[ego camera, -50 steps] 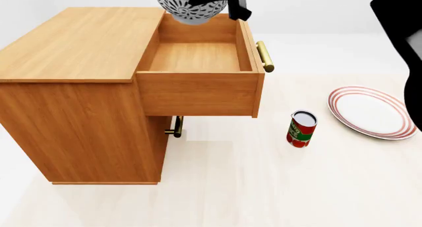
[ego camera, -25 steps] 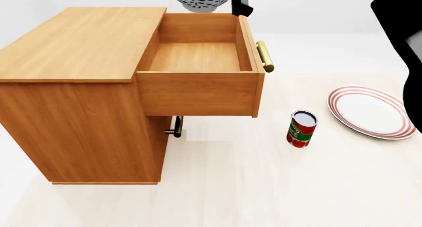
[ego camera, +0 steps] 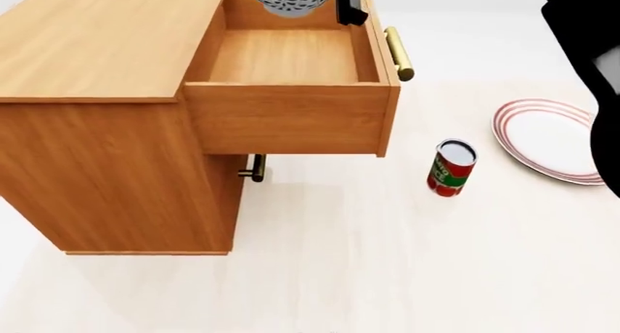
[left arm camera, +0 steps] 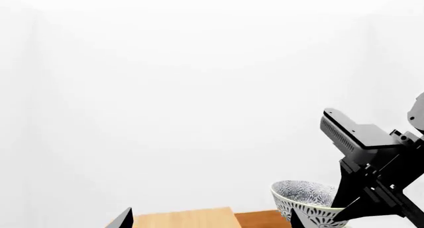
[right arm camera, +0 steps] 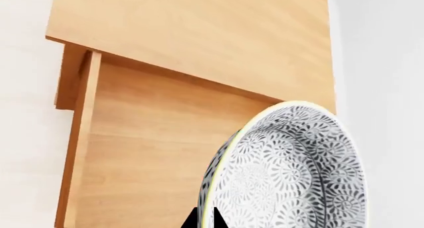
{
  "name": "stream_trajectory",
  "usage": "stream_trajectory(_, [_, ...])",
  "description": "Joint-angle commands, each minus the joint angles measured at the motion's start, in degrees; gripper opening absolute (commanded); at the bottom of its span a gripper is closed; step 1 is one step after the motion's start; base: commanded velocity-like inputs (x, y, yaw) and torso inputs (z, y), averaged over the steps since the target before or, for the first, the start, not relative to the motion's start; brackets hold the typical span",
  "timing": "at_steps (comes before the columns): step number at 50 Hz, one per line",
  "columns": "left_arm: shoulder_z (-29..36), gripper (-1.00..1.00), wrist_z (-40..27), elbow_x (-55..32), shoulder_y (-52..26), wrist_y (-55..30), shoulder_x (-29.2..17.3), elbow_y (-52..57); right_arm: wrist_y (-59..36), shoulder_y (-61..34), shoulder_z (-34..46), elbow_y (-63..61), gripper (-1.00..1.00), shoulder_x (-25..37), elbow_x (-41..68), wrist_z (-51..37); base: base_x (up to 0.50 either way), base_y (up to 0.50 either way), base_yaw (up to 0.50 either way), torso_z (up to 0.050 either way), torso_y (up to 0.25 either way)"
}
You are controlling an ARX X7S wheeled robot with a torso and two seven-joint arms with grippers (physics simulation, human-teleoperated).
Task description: Put the bowl in the top drawer of the cabinet.
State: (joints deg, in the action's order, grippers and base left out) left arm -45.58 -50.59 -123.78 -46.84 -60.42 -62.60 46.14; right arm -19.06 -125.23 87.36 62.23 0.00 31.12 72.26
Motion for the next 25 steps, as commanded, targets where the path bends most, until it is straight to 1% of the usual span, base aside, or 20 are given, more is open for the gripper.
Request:
stream_trajectory(1, [-0.9, 1.0, 0.4, 0.2, 0.1, -0.4, 0.0, -0.3, 0.5, -0.7, -0.3, -0.6, -1.0, 0.0, -0.2, -0.5, 0.0, 0.0, 0.0, 0.0, -0.137])
stream_trajectory(25, [-4.0, 1.0, 0.1, -1.5, 1.2, -1.1, -0.2, -0.7, 1.0, -1.3, -0.2, -0.9, -1.0, 0.0, -0.4, -1.4, 0.0, 0.0, 0.0, 0.0, -0.138])
